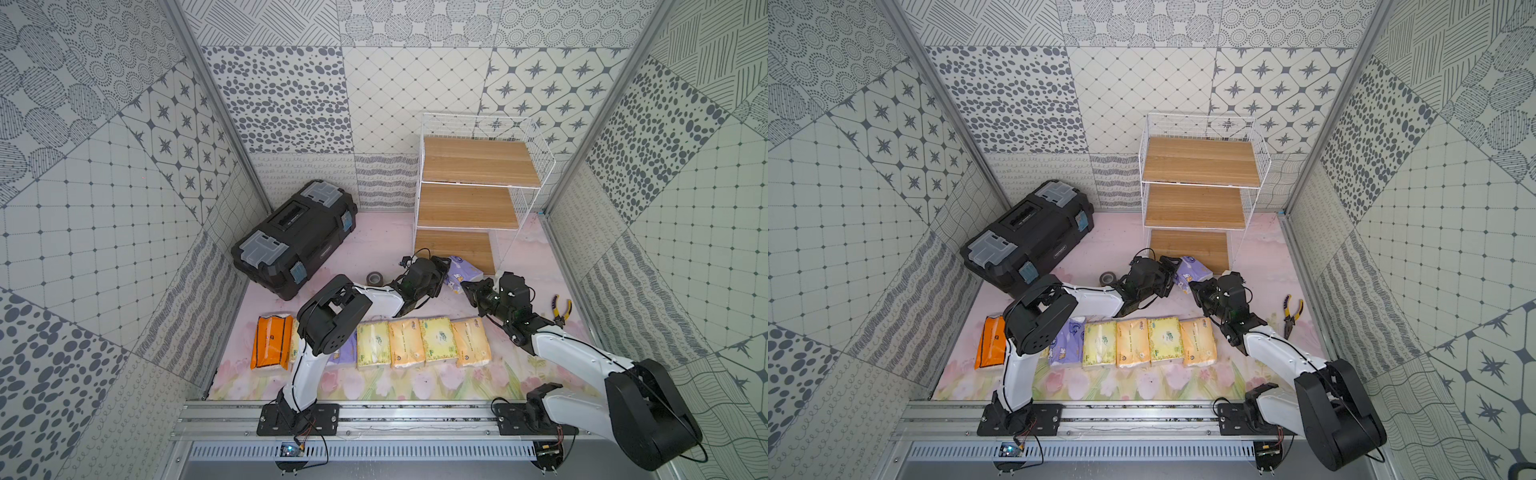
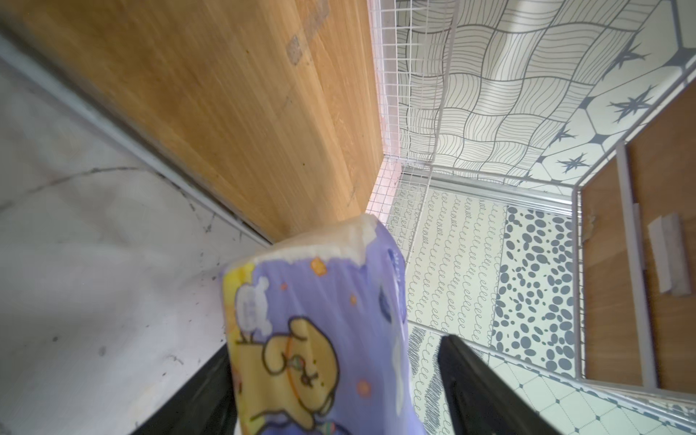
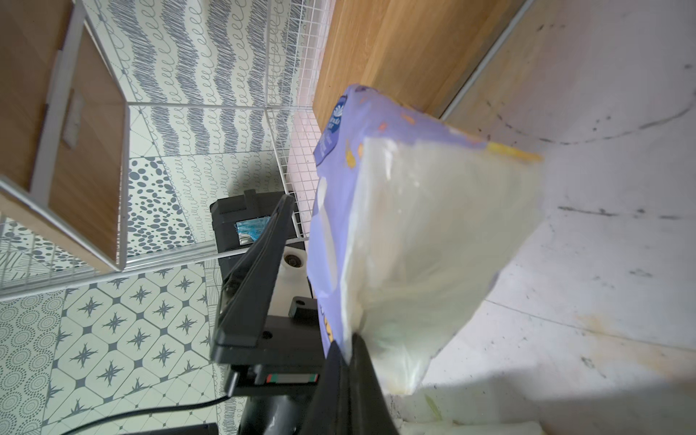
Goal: Remove the tissue boxes from the shelf
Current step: Pick up a box of tissues from the shelf, then place the box of tissues at the center of the board.
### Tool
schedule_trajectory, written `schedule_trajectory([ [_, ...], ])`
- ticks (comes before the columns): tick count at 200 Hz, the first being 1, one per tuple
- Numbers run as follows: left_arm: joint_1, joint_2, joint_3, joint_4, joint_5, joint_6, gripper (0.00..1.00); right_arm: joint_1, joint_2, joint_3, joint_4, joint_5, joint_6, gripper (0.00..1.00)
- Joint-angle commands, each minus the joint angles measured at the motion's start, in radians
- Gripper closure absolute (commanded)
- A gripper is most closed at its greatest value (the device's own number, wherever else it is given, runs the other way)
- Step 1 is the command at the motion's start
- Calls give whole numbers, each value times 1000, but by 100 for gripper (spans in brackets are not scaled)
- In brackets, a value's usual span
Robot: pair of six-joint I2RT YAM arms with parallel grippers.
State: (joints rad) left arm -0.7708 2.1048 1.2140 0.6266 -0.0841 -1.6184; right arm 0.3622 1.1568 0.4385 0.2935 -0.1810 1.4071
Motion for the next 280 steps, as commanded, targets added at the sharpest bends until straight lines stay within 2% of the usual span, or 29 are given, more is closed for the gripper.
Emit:
schedule_trajectory([
  [1,-12,-2,9,98,-9,-6,34,-5,-57,-6,-19,-5,-2,100],
  [28,-28,-17,-2,115,-33,11,59,-5,-105,-8,-68,-1,-6,100],
  [48,-40,-26,-2,116,-39,24,70,-5,-154,-9,-112,7,-25,100],
  [57,-43,-31,-3,119,-41,28,71,-5,-183,-6,-149,17,-40,100],
  [82,-61,-52,-10,119,-42,62,72,-5,-299,5,-306,63,-116,57],
  [89,-69,-59,-13,114,-42,78,72,-6,-340,13,-360,92,-151,49],
  [103,-89,-75,-20,96,-42,117,72,-8,-428,32,-489,162,-227,40],
  [148,-181,-103,-11,31,-29,289,72,-10,-689,140,-777,311,-481,39],
  [166,-231,-99,28,-12,-27,364,72,-9,-770,188,-880,379,-537,39],
  [192,-293,-61,101,-64,-20,413,72,-9,-864,249,-976,459,-572,39],
  [224,-360,29,206,-116,-5,419,72,-10,-922,266,-1028,477,-572,39],
  [280,-395,177,393,-242,-33,457,71,-9,-984,236,-1073,523,-547,39],
])
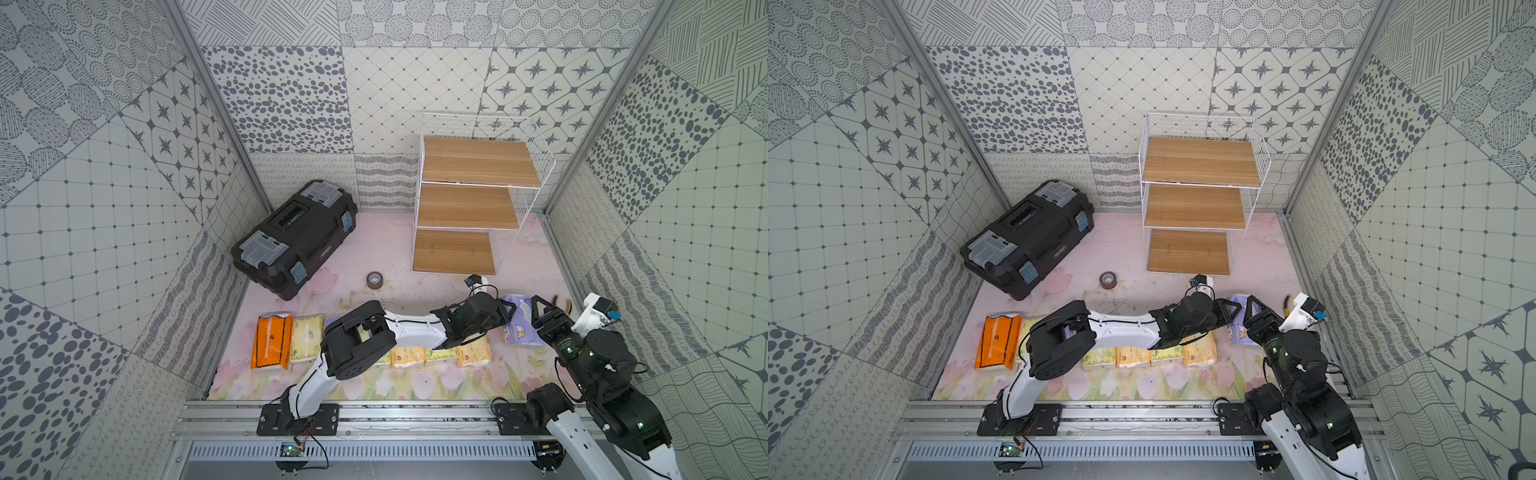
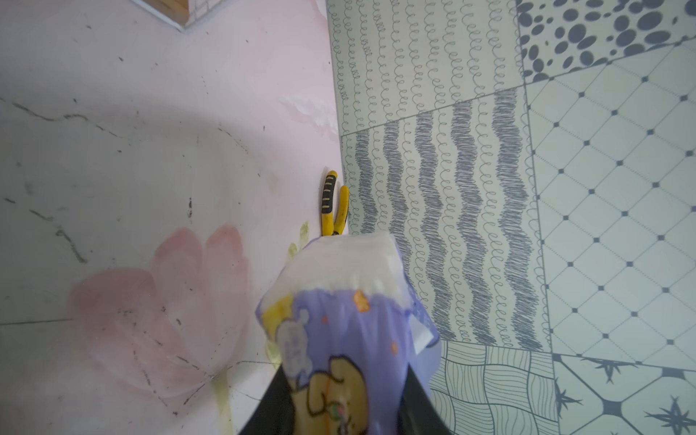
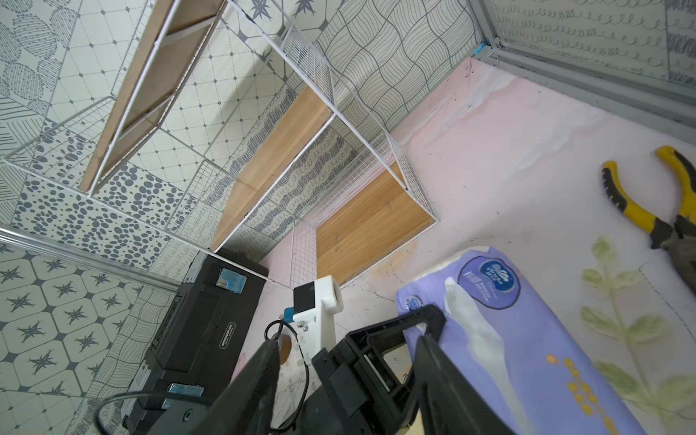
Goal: Remove the tissue boxes from the shelf
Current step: Place the box of tissues at the center of the board.
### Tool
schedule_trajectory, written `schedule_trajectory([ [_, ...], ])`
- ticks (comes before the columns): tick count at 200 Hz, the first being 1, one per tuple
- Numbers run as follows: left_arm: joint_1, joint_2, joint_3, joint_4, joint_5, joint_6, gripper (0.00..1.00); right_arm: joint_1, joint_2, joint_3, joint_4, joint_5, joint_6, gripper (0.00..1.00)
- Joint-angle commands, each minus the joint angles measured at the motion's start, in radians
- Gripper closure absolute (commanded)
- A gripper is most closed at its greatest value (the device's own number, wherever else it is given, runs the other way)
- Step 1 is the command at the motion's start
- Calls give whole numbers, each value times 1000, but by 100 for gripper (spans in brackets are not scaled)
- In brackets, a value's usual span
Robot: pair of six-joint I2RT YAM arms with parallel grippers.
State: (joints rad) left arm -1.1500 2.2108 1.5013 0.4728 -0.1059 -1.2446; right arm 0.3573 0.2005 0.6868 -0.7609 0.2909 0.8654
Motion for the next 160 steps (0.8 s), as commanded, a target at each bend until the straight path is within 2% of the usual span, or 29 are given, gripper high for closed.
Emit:
schedule_trajectory([
  [1,-18,72,109,-91,-12,83,71,-4,-27,-12,-18,52,-6,39],
  [69,-34,116,136,-157,-76,42,62,-4,-32,-8,-33,90,-16,39],
  [81,-36,98,118,-164,-102,44,55,-4,-32,-10,-37,92,-13,39],
  [95,-37,58,81,-158,-138,54,37,-3,-33,-10,-40,99,-11,39],
  [110,-39,0,27,-145,-180,82,25,-5,-32,-12,-40,107,-9,39],
  [131,-42,-107,-56,-124,-255,133,16,-5,-30,-21,-40,109,1,39],
  [160,-42,-273,-196,-115,-394,197,11,-4,-22,-55,-34,116,34,39],
])
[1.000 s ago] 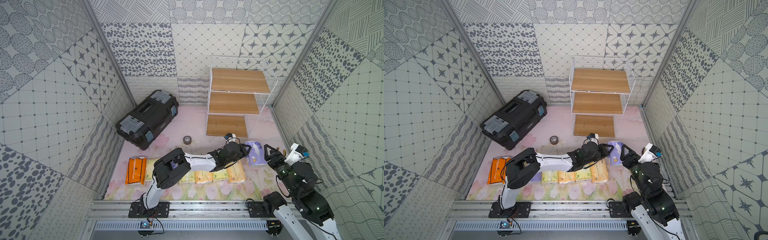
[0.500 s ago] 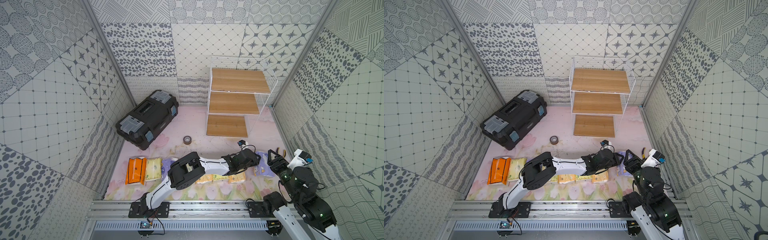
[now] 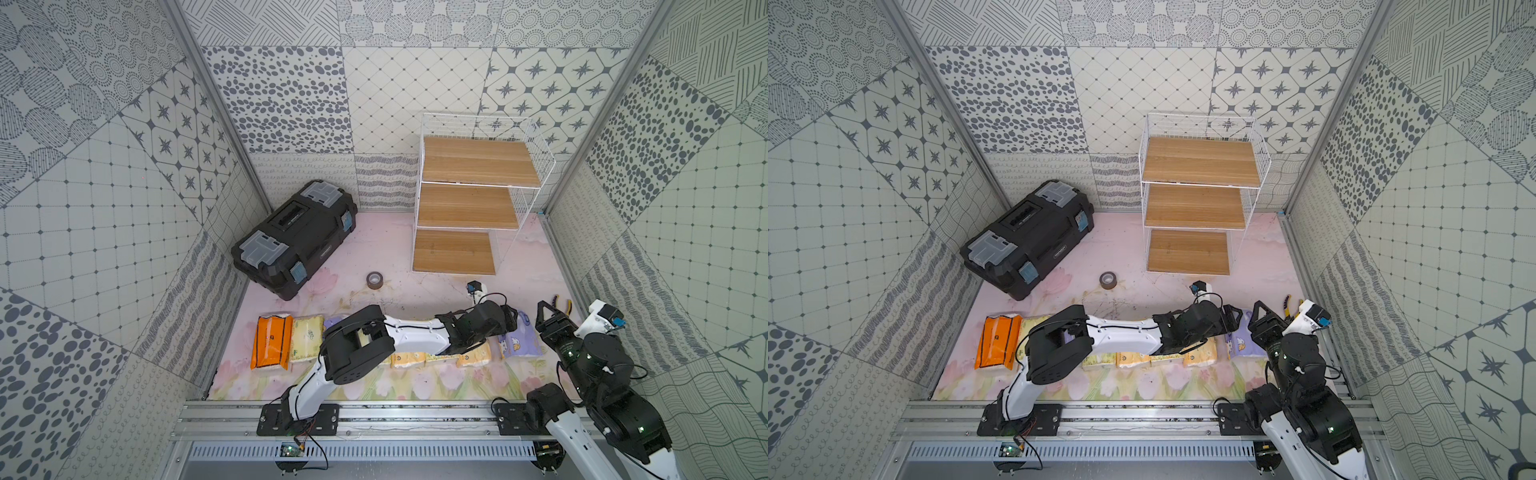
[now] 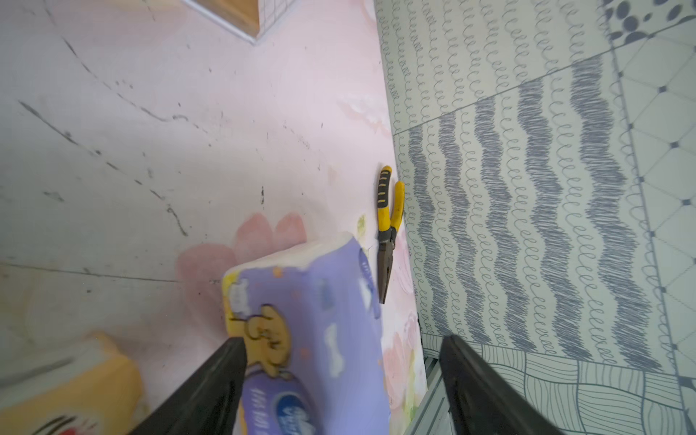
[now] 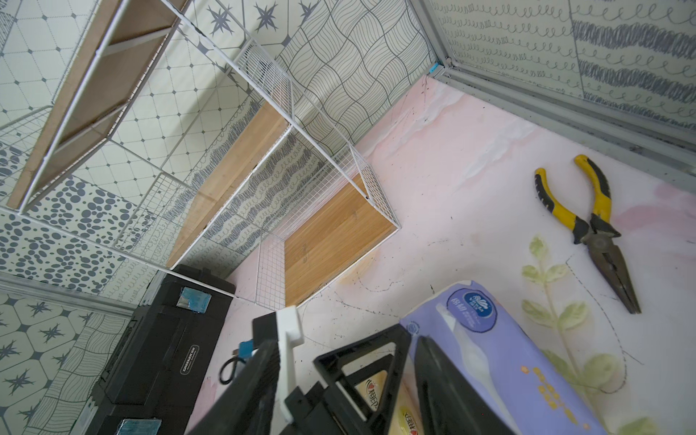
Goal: Remove the tissue boxes from the shelf
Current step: Place the box of tissues at the center of the board, then reset both arms
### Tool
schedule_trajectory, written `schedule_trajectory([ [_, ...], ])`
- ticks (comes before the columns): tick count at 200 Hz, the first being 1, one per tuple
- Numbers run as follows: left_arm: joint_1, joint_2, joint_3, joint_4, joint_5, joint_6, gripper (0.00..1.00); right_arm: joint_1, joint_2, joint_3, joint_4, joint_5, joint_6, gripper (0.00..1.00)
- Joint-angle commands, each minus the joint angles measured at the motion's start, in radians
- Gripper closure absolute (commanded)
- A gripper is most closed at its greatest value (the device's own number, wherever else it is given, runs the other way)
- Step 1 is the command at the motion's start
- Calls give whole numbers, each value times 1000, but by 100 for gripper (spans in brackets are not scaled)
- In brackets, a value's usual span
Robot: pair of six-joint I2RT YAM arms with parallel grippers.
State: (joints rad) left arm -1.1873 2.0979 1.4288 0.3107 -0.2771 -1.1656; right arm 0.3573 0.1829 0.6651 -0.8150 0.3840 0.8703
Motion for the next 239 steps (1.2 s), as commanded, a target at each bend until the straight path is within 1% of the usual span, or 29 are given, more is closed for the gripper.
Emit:
schedule_trajectory([
  [1,-5,-166,-131,47,-228,120,11,-4,-3,-35,20,24,31,39],
  [12,-4,-227,-207,37,-292,119,11,-4,18,-54,21,45,66,39],
  [42,-3,-393,-447,4,-453,19,9,-5,148,-97,41,65,129,40],
  [58,6,-481,-541,-66,-522,-7,8,-6,218,-118,100,81,137,40],
  [62,12,-504,-561,-102,-539,-12,7,-6,234,-146,117,87,138,40],
  [81,61,-619,-641,-241,-583,-20,6,-24,320,-179,198,116,131,40],
  [95,115,-721,-689,-330,-578,16,5,-82,382,-210,303,56,80,39],
  [109,172,-822,-724,-420,-575,70,3,-197,445,-239,407,-80,59,38],
  [122,228,-916,-755,-460,-574,162,2,-309,497,-262,503,-181,36,37],
  [134,293,-996,-778,-482,-556,237,1,-373,534,-276,576,-198,3,36],
  [144,349,-1048,-808,-435,-532,338,1,-408,555,-288,642,-181,-38,36],
  [159,425,-1093,-854,-325,-500,511,0,-427,594,-299,748,-129,-111,35],
  [171,490,-1098,-865,-275,-466,633,0,-428,627,-311,856,-80,-197,34],
  [186,581,-1075,-854,-249,-391,755,0,-428,693,-357,1080,-54,-321,33],
  [194,627,-1056,-850,-237,-345,812,0,-427,740,-377,1193,-62,-381,33],
  [205,680,-1028,-849,-214,-312,872,1,-425,816,-365,1278,-101,-471,32],
  [225,780,-998,-880,-138,-270,913,1,-412,952,-285,1282,-216,-571,29],
  [239,841,-988,-925,-55,-239,932,0,-380,1045,-268,1376,-231,-624,28],
])
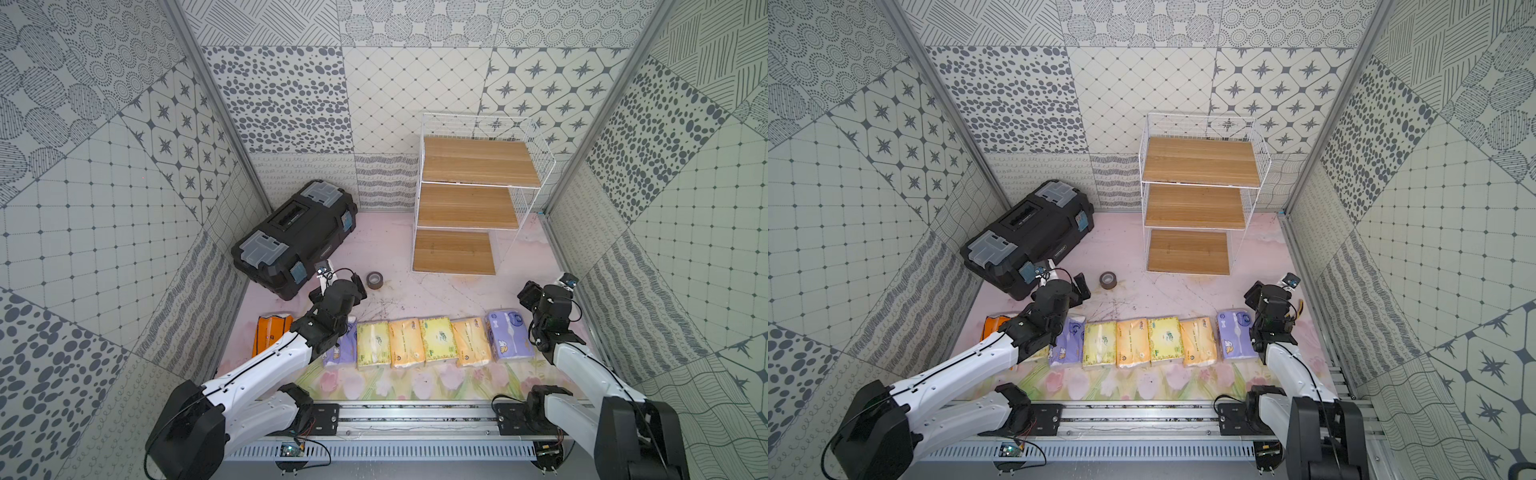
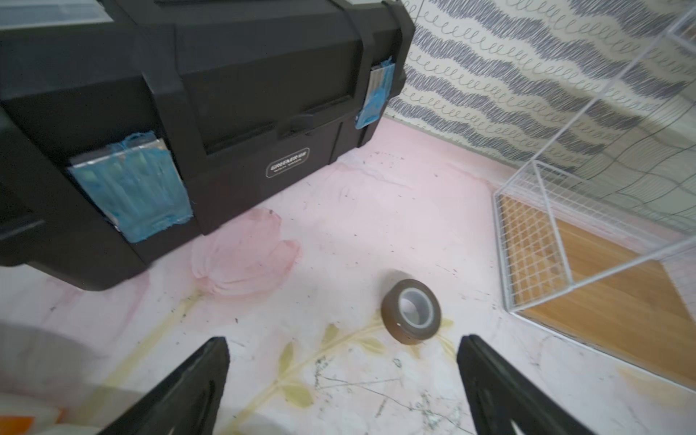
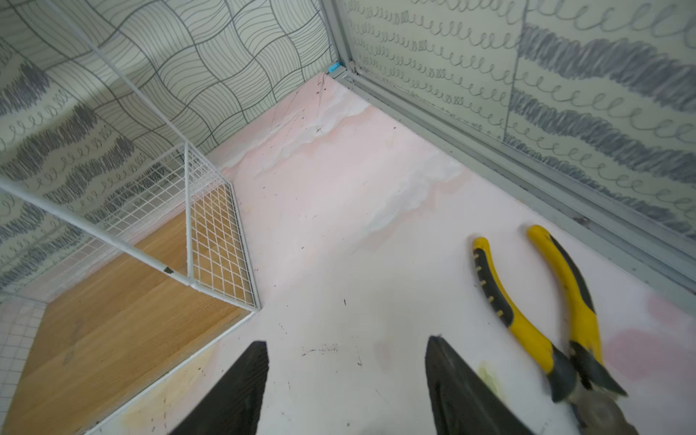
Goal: Remove the tissue boxes from the shelf
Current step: Reset both arms
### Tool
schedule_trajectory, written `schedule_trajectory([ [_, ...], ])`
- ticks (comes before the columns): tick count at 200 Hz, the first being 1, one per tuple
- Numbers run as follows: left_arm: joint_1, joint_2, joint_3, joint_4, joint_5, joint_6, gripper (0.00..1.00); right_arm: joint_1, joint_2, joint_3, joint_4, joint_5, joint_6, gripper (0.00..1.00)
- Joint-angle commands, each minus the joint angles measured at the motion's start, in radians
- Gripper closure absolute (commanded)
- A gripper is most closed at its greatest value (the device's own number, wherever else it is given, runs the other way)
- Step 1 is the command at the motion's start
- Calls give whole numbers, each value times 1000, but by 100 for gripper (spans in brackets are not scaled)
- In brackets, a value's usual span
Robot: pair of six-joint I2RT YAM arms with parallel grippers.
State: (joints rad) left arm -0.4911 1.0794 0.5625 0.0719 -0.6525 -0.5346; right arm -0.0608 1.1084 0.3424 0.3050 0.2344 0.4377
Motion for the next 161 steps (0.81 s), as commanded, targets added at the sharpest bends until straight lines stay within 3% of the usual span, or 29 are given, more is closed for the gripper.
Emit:
schedule_trajectory([
  [1,149,30,-60,188,138,301,0,39,125,57,261,-83,-198,28],
  [11,190,40,-75,208,164,302,1,68,164,99,226,-69,-276,28],
  [39,239,71,-89,253,186,319,0,102,299,60,421,-69,-364,27],
  [65,297,116,-96,299,238,332,1,107,484,-26,778,-73,-374,26],
  [79,335,133,-104,328,245,316,1,106,415,-24,656,-143,-396,25],
  [96,368,145,-114,388,293,351,1,91,457,-60,790,-163,-384,22],
  [119,378,192,-134,490,365,442,0,67,432,-33,699,-145,-345,20],
  [135,396,247,-150,553,438,445,1,67,431,-25,679,-149,-346,20],
  [161,400,313,-199,689,463,467,1,67,433,-25,683,-151,-346,18],
])
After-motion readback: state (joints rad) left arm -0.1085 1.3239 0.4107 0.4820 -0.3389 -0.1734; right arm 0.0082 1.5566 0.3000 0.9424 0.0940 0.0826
